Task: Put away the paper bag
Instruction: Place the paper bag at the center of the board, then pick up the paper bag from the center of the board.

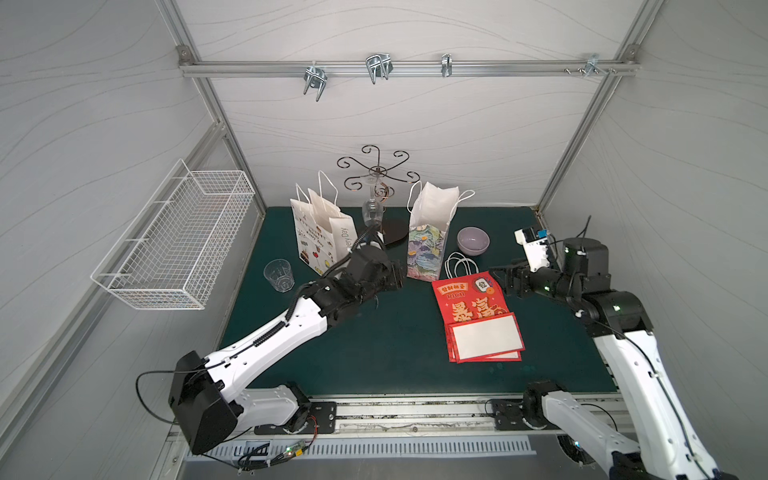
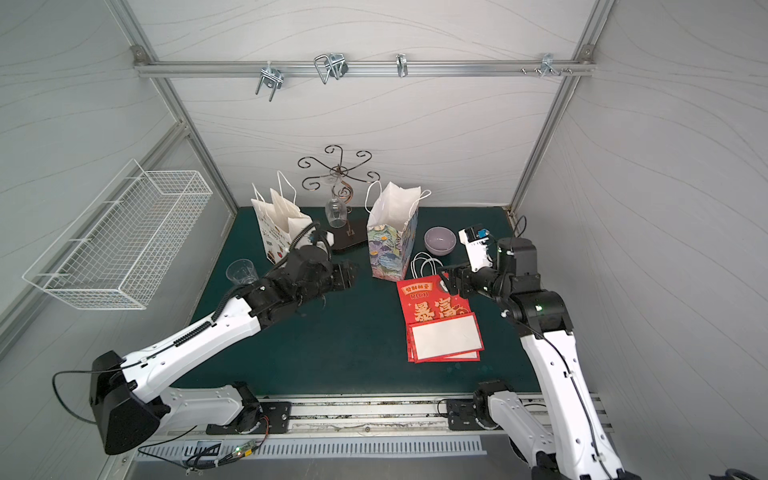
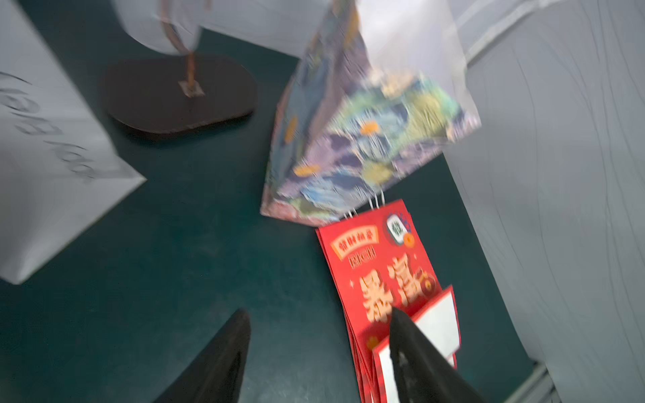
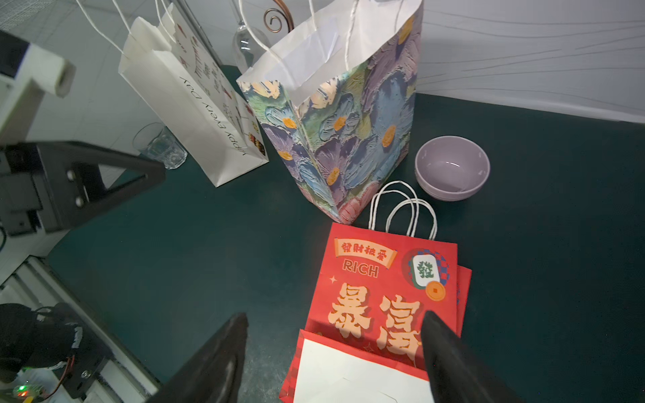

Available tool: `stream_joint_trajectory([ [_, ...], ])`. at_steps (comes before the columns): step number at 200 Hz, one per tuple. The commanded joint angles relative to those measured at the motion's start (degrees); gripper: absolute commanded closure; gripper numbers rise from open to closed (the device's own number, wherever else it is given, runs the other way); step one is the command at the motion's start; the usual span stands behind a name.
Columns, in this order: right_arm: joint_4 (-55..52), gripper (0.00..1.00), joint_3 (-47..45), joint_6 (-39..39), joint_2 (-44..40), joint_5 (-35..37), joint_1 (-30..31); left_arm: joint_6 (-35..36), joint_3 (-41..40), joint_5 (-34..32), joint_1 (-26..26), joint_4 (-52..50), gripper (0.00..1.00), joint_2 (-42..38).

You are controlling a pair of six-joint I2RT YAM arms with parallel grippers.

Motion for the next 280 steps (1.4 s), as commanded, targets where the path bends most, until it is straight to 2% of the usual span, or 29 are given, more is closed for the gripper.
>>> stream_joint_trajectory([
  [1,1.6,0.21,1.5,0.8,1.9,-0.4,2.9,5.6,9.1,0.9,3.5,-6.7,0.24,1.8],
  [27,1.6,0.2,3.7,3.8,6.0,2.6,3.5,9.0,22.1,2.7,6.3,-13.5,0.17,8.9],
  [71,0.1,0.18,6.5,4.6,10.2,7.1,3.6,10.8,43.9,5.6,6.5,-24.8,0.12,23.9],
  [115,1.2,0.16,5.6,2.9,10.0,8.8,3.6,8.6,54.7,4.9,6.5,-28.1,0.11,34.1],
  [135,1.2,0.16,5.5,2.3,10.3,8.7,3.5,8.3,60.3,4.4,6.2,-30.2,0.15,38.7],
  [202,0.6,0.15,6.2,0.9,10.6,6.7,1.2,11.7,68.4,-2.4,4.7,-32.6,0.29,46.9],
  [225,0.9,0.16,5.8,0.9,10.9,6.0,0.7,12.9,69.8,-2.0,4.7,-32.1,0.36,48.7],
  [240,0.8,0.16,6.4,1.2,11.3,5.4,0.7,12.6,69.9,-1.3,4.5,-31.4,0.46,49.5],
  [280,0.4,0.16,8.7,1.2,12.5,4.8,0.7,13.7,70.9,-2.0,4.2,-30.2,0.55,51.6],
])
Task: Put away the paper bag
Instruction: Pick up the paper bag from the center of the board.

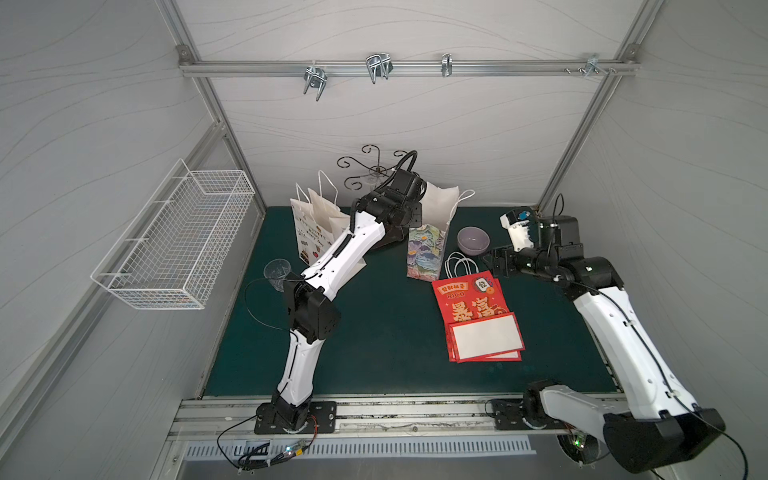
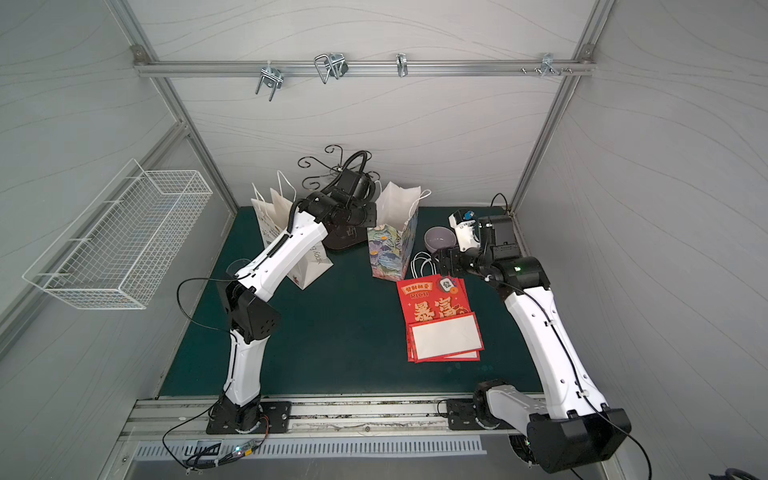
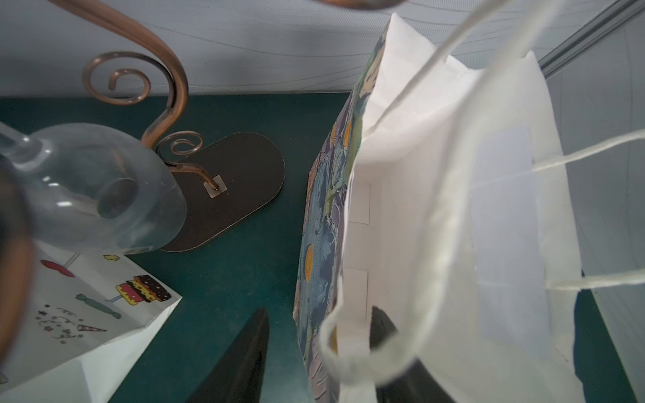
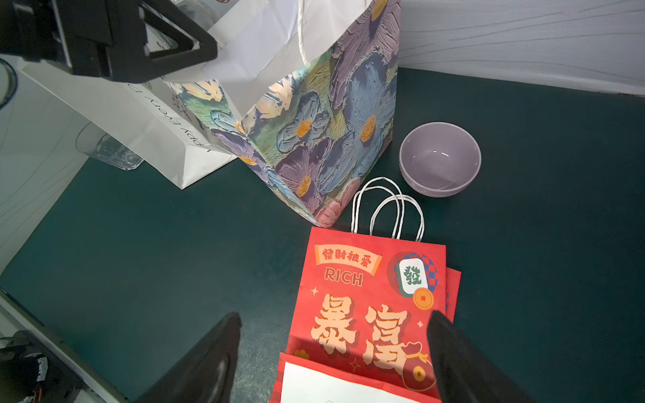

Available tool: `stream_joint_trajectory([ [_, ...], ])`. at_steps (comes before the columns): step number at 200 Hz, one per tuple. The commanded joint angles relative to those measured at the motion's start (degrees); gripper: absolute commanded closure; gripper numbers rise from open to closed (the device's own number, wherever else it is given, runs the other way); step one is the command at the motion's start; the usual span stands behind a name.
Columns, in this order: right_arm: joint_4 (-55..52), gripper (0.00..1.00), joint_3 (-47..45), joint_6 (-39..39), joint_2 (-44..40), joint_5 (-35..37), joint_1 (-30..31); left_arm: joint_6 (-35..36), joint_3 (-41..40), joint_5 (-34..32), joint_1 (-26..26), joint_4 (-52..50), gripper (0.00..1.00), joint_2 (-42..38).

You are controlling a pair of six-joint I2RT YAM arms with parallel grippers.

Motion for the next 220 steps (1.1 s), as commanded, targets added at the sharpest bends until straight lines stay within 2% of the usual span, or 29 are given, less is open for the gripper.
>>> stream_joint_trajectory([
  [1,-0.2,0.16,2.4,-0.5,0.4,-1.2,-0.2,1.5,3.4,-1.3,-0.5,1.4,0.55,2.1],
  [25,-0.3,0.16,2.4,-0.5,0.2,-1.0,-0.3,1.7,3.3,-1.5,-0.5,1.4,0.63,2.4],
  [53,-0.7,0.16,2.1,-0.5,-0.5,-0.7,-0.2,1.1,2.5,-0.7,-0.6,1.9,0.78,2.1],
  [93,-1.6,0.16,1.8,-0.5,-1.6,-0.5,-0.4,2.2,2.0,-3.2,-0.7,2.4,1.0,0.2],
  [122,-1.6,0.16,1.1,-0.5,-2.3,-0.5,-0.5,4.2,-1.5,-4.4,-0.7,5.4,1.0,-4.5],
  [158,-1.3,0.16,0.2,-0.6,-3.0,-0.5,-0.8,8.0,-11.8,-2.1,-0.7,13.1,1.0,-13.7],
  [176,-1.2,0.16,-0.4,-0.6,-3.5,-0.5,-1.0,10.9,-15.6,2.2,-0.6,15.1,1.0,-17.5],
  [199,-1.1,0.16,-1.3,-1.5,-4.3,-1.1,-1.3,13.9,-17.4,9.3,0.3,11.8,1.0,-21.2],
  [220,-1.0,0.16,-1.6,-5.8,-5.9,-6.4,-1.3,15.9,-20.4,18.4,2.2,8.5,1.0,-25.5],
])
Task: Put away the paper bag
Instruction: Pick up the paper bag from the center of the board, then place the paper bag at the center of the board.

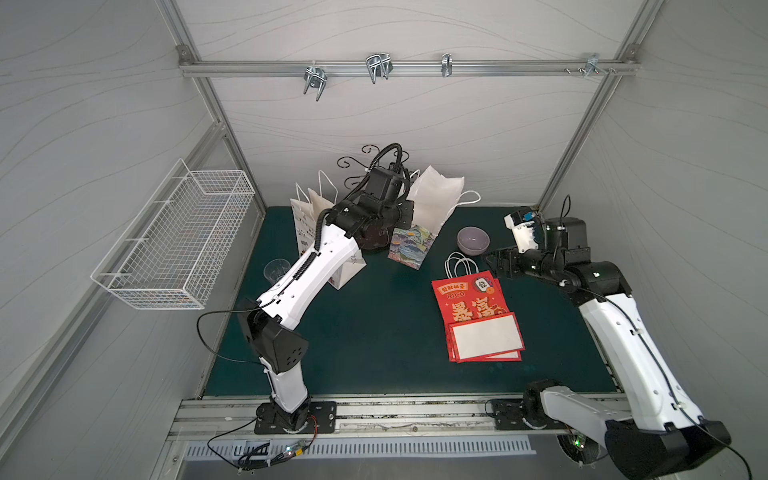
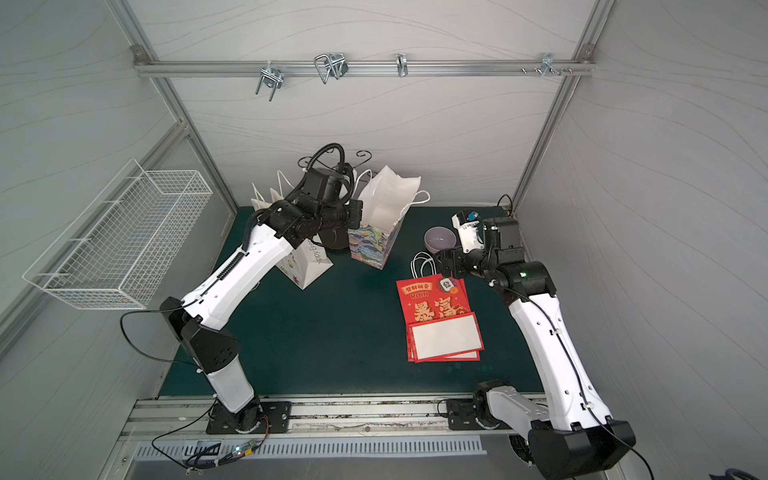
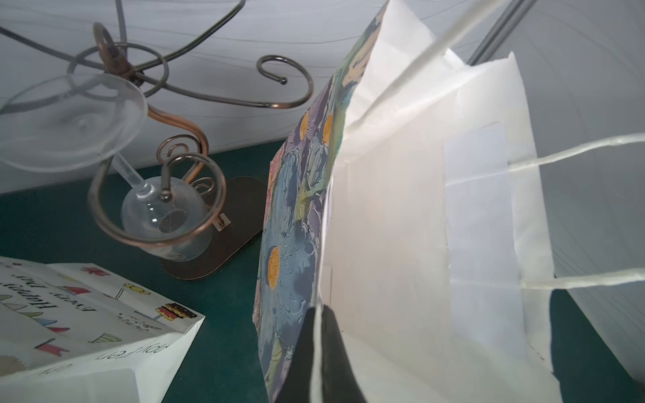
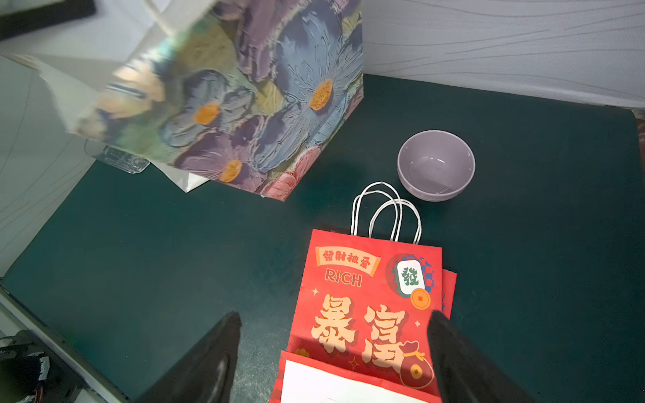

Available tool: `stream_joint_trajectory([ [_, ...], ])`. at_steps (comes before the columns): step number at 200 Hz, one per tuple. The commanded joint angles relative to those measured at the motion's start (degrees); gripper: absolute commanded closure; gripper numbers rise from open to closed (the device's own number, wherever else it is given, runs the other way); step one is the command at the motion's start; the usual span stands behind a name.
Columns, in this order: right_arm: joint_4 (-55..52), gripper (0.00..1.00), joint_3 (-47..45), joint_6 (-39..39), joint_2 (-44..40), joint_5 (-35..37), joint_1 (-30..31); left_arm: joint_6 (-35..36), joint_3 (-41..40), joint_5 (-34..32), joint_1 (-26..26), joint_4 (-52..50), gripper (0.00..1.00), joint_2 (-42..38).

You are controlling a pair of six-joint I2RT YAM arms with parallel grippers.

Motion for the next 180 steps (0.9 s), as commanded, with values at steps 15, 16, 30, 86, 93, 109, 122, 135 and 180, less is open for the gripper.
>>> stream_joint_trajectory([
  [15,0.3,0.15,-1.7,-9.6,-5.0,-11.0,-0.3,5.8,-6.6,16.1,2.6,-1.0,1.0,-8.4],
  [16,0.4,0.15,-1.9,-9.8,-5.3,-11.3,-0.3,5.9,-6.9,16.3,2.6,-1.0,1.0,-8.6],
  [30,1.4,0.13,-4.2,-13.3,-8.4,-14.4,-0.4,7.6,-11.9,19.6,3.3,-0.3,1.0,-12.8],
  [86,2.5,0.11,-13.7,-22.3,-16.1,-22.7,-0.3,23.7,-26.5,33.6,7.4,-2.0,1.0,-26.3],
  [93,2.5,0.12,-14.8,-23.3,-16.6,-23.7,-0.1,27.0,-27.5,36.8,8.1,-3.8,1.0,-27.4],
  [109,3.6,0.1,-16.7,-23.3,-17.2,-26.2,0.4,35.4,-29.2,41.6,8.8,-8.8,1.0,-29.1],
  [122,3.5,0.1,-17.5,-25.2,-17.0,-29.2,1.0,39.3,-30.3,43.3,9.3,-11.5,1.0,-30.0],
  [135,3.2,0.1,-18.2,-27.4,-17.0,-31.7,1.9,42.6,-30.8,45.0,10.0,-14.0,1.0,-30.2],
  [180,1.0,0.1,-20.1,-35.2,-15.0,-35.9,7.3,49.8,-32.1,43.3,10.2,-17.3,1.0,-27.8],
])
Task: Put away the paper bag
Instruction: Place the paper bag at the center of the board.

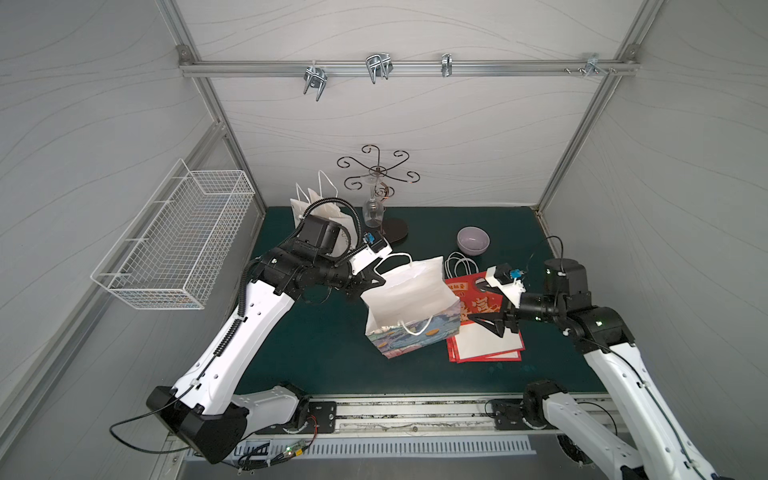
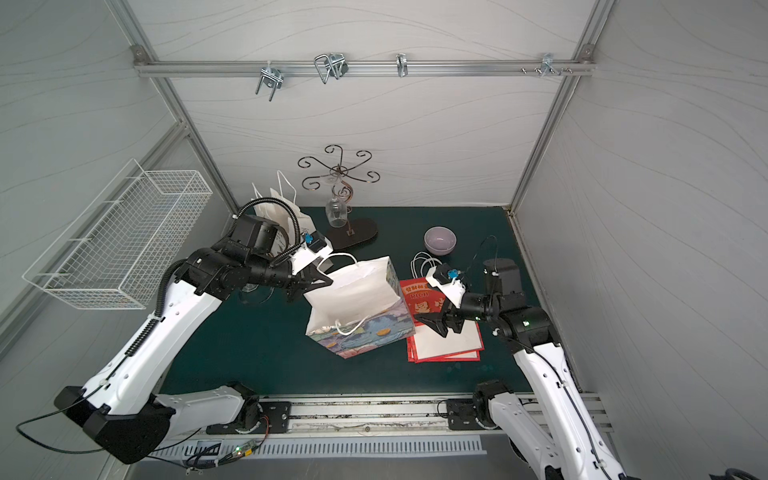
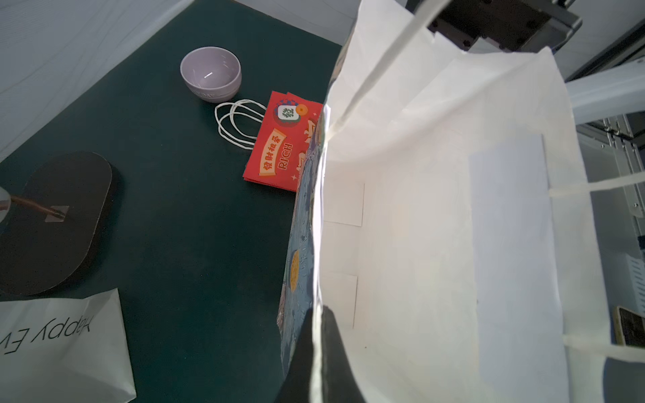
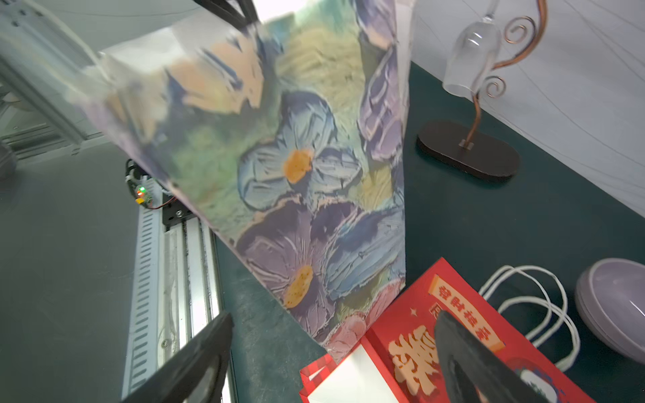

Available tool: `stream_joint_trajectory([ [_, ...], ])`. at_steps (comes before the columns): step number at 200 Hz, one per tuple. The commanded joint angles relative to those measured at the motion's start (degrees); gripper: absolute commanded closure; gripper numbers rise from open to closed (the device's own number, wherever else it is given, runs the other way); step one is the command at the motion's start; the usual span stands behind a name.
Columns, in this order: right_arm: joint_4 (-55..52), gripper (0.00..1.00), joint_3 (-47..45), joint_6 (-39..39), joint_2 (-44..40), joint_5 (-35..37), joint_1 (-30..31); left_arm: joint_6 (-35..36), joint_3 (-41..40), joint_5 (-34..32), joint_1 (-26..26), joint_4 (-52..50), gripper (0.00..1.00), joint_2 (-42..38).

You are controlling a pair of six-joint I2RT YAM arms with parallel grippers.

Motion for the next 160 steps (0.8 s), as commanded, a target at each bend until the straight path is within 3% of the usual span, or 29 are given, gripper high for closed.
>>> stream_joint_trajectory([
  [1,-1.2,0.1,-1.0,-6.0,1.2,-4.9,3.0,8.0,-0.3,2.5,0.6,-2.2,1.0,1.5],
  [70,11.0,0.12,-7.1,-2.0,4.1,-7.2,8.4,10.2,0.7,1.6,0.4,-0.1,1.0,6.0],
  [106,12.6,0.12,-7.6,-2.4,6.3,-7.2,8.4,7.1,0.8,-0.1,0.5,2.9,0.43,4.3],
  [160,13.0,0.12,-8.6,-2.4,6.8,-6.9,8.4,-3.3,-0.3,-6.3,0.7,11.6,0.31,-7.1],
])
